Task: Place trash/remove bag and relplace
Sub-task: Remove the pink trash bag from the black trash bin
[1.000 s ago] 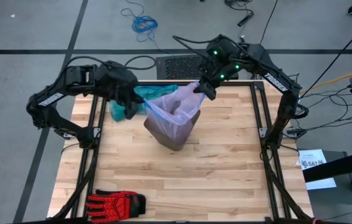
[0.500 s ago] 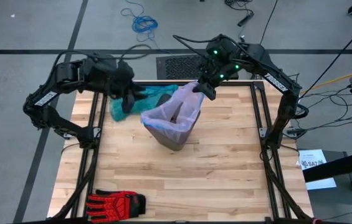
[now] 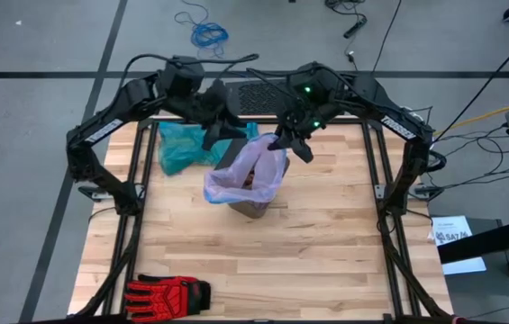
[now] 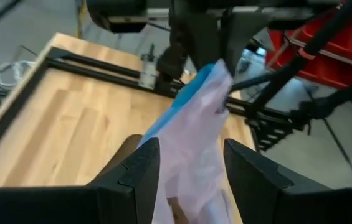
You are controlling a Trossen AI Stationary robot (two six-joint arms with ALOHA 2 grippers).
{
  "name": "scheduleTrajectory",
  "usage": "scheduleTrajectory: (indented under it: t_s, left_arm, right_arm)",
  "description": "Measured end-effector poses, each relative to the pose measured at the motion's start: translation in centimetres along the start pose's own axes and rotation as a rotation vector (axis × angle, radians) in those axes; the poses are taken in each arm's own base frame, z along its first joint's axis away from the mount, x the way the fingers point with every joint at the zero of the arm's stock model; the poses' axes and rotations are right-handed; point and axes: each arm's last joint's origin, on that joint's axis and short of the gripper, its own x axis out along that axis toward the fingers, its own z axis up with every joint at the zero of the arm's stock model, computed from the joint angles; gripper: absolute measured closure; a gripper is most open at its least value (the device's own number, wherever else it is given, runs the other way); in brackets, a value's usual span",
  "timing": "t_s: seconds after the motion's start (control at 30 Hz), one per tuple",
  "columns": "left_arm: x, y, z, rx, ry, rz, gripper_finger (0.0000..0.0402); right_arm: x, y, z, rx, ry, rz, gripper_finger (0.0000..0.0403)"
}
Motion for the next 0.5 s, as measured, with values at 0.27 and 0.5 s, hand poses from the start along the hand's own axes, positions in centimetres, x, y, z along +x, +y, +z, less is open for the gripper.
scheduleTrajectory:
  t_s: [0.27, 0.5]
  left_arm:
    - [3.2, 1.4, 0.1, 0.019, 0.029, -0.183, 0.0229]
    - [4.3, 1.7, -0.1, 0.053, 0.053, -0.218, 0.0269]
  right_arm:
    - [0.4, 0.8, 0.3, -0.037, -0.027, 0.047, 0.0403]
    - [0.4, 1.3, 0.4, -0.040, -0.032, 0.059, 0.0403]
